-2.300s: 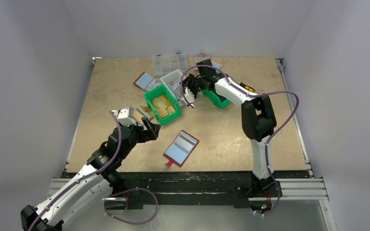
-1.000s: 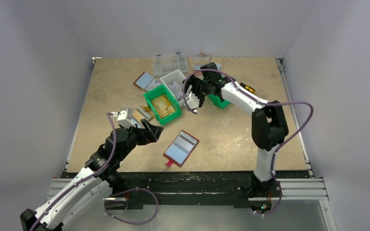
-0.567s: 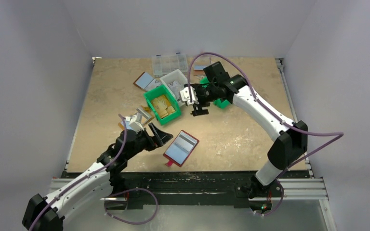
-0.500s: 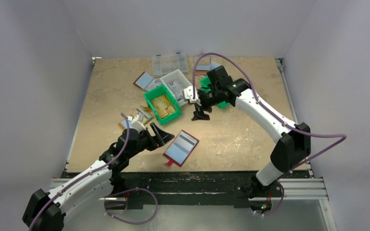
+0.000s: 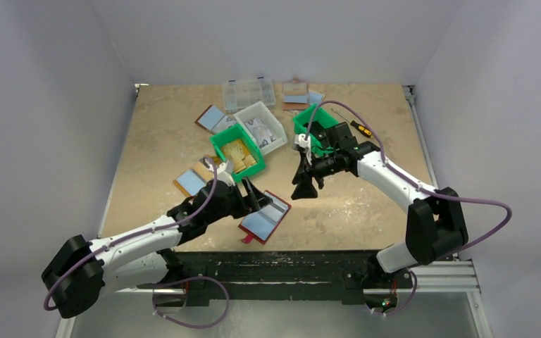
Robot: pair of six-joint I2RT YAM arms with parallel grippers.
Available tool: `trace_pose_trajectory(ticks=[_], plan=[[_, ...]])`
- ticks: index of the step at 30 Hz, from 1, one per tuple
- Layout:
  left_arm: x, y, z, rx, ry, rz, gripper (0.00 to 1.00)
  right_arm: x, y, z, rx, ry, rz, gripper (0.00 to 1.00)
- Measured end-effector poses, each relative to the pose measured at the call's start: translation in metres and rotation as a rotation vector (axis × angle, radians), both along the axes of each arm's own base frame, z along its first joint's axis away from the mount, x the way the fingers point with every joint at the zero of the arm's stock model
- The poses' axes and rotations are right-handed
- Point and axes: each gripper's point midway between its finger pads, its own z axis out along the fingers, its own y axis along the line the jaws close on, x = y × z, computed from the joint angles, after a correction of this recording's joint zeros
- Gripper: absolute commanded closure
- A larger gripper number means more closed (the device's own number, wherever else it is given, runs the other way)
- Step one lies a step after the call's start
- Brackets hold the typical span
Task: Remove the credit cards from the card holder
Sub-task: Pick up the card holder from the center of the board.
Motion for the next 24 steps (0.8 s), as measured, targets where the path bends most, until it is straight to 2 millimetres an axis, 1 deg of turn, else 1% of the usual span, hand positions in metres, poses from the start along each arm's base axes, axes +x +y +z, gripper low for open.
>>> trace_pose_trajectory(ticks=[3, 7, 9, 14, 17, 19, 22, 24], plan=[[0.015, -0.009, 0.031, -0.01, -0.023, 0.035, 0.2, -0.001, 0.001, 0.007, 0.023, -0.012, 0.011, 0.31], [0.035, -0.021, 0.089, -0.069, -0.047, 0.09, 0.18, -0.001, -0.002, 0.009, 0.034, -0.019, 0.014, 0.31], [0.042, -0.026, 0.114, -0.101, -0.04, 0.114, 0.18, 0.001, -0.005, 0.008, 0.032, -0.021, 0.01, 0.3], [0.055, -0.038, 0.162, -0.126, -0.007, 0.151, 0.18, 0.007, -0.015, 0.008, 0.025, -0.027, -0.01, 0.29], [0.062, -0.044, 0.198, -0.142, -0.025, 0.153, 0.16, 0.013, -0.024, 0.007, 0.021, -0.027, -0.038, 0.27], [0.066, -0.047, 0.233, -0.174, -0.058, 0.156, 0.15, 0.02, -0.033, 0.007, 0.02, -0.03, -0.069, 0.27], [0.068, -0.041, 0.286, -0.236, -0.126, 0.176, 0.15, 0.03, -0.045, 0.007, 0.018, -0.035, -0.112, 0.27], [0.065, -0.035, 0.308, -0.275, -0.161, 0.185, 0.15, 0.034, -0.051, 0.006, 0.016, -0.036, -0.134, 0.27]])
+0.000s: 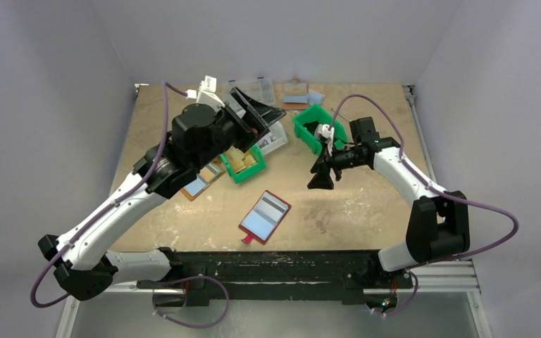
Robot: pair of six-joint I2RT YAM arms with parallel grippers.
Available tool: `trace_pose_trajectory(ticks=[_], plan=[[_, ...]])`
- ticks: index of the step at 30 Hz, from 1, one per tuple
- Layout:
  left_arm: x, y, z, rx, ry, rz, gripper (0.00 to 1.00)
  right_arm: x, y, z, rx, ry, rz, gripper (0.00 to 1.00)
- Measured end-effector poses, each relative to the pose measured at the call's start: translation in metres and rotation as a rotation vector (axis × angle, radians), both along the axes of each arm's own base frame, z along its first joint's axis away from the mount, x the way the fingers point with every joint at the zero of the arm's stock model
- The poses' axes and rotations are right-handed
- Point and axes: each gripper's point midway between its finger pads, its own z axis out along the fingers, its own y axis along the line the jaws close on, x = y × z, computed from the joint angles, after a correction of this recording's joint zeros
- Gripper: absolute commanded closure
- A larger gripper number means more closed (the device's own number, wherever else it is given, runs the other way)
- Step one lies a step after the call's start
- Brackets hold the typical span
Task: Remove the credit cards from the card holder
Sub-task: Pick up the card holder from the center of the board.
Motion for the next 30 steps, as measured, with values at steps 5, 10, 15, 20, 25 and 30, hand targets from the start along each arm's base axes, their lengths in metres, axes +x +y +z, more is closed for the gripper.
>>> trace_pose_trajectory(ticks=[5, 10, 15, 20, 25, 30], plan=[[-0.003, 0.007, 0.008, -0.01, -0.013, 0.013, 0.14, 0.001, -0.003, -0.001, -0.002, 0.001, -0.006, 0.27], [-0.001, 0.005, 0.003, 0.001, -0.003, 0.014, 0.14, 0.0, -0.004, -0.001, -0.004, 0.008, -0.007, 0.27], [0.001, -0.002, -0.004, 0.01, 0.01, -0.001, 0.14, -0.001, -0.004, -0.001, -0.002, 0.01, -0.004, 0.27], [0.006, -0.015, -0.027, 0.061, 0.026, -0.041, 0.13, -0.003, 0.0, 0.002, 0.02, 0.018, 0.005, 0.27], [0.002, -0.017, -0.069, 0.124, -0.011, -0.088, 0.13, -0.006, 0.012, 0.003, 0.032, 0.028, 0.016, 0.28], [-0.02, -0.018, -0.124, 0.184, -0.122, -0.227, 0.2, -0.01, 0.031, -0.007, 0.022, 0.063, -0.001, 0.34]])
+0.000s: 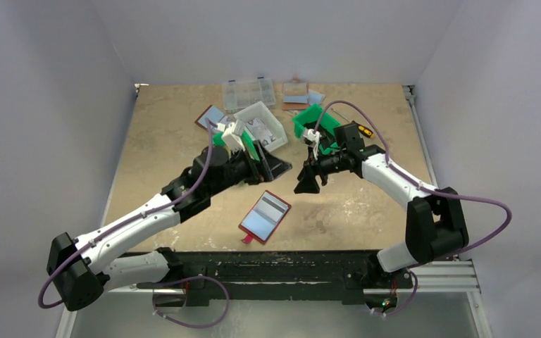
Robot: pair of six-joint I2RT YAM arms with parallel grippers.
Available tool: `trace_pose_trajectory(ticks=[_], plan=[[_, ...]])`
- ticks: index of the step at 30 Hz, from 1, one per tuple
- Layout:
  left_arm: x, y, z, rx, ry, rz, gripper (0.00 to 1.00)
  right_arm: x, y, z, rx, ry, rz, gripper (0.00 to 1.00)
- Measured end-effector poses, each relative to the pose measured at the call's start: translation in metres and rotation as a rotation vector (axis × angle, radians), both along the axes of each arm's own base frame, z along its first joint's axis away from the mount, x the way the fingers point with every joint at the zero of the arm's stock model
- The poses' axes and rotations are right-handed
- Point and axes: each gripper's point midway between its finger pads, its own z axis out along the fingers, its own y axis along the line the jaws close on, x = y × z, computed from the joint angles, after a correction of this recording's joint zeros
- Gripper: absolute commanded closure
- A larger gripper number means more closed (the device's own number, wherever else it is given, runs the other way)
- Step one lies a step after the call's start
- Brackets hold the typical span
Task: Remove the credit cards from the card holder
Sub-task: Pick up the card holder from the center of the board.
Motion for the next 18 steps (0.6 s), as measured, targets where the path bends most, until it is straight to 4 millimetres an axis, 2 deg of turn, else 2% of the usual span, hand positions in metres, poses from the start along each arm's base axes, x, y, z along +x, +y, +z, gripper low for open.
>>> trace_pose_trajectory(ticks=[4, 8, 13, 18], plan=[[-0.023, 0.009, -0.037, -0.003, -0.05, -0.076, 0.29, 0.002, 0.011, -0.01, -0.001, 0.063, -0.066, 0.4], [-0.035, 0.02, -0.072, -0.023, -0.046, -0.081, 0.39, 0.008, 0.021, -0.015, 0.011, 0.115, -0.113, 0.46], [-0.049, 0.038, -0.124, -0.037, 0.046, -0.034, 0.52, 0.005, 0.038, -0.033, -0.001, 0.203, -0.122, 0.52], [-0.056, 0.056, -0.184, -0.03, 0.221, 0.07, 0.53, -0.001, 0.05, -0.051, -0.031, 0.289, -0.139, 0.6]])
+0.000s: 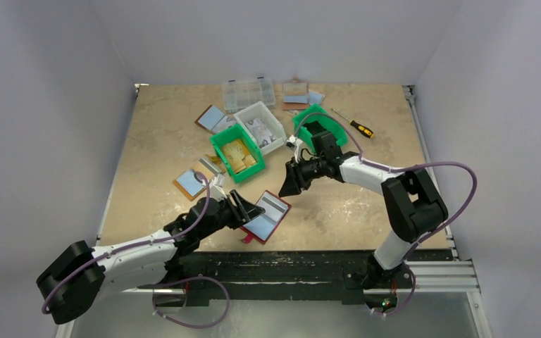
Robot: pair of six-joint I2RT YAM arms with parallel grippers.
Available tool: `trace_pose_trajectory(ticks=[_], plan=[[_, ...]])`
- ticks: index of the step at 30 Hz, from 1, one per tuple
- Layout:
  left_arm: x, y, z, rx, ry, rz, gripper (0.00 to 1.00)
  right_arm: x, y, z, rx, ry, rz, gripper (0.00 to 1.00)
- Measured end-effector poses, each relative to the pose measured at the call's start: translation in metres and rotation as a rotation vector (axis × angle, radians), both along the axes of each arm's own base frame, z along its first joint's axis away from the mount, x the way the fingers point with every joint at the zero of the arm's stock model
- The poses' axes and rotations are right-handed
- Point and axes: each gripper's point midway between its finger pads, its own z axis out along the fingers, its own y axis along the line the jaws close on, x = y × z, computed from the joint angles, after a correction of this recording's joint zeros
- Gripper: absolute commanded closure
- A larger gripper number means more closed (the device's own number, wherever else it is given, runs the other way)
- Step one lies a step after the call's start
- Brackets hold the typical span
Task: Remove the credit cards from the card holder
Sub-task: Pick up the card holder from the center of the board.
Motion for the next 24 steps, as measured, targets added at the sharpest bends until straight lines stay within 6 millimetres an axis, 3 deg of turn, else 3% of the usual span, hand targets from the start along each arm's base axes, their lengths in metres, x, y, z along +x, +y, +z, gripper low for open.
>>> trace_pose_trajectory(ticks=[6, 14, 24], plan=[[-0.003, 0.009, -0.044, -0.008, 0.115, 0.083, 0.56, -0.004, 0.004, -0.023, -0.048, 0.091, -0.031, 0.68], [0.007, 0.003, -0.04, -0.066, 0.107, 0.12, 0.56, -0.01, 0.01, -0.038, -0.076, 0.155, -0.038, 0.79], [0.013, 0.001, -0.064, 0.009, 0.211, 0.173, 0.57, -0.015, 0.011, -0.051, -0.097, 0.209, -0.044, 0.76]])
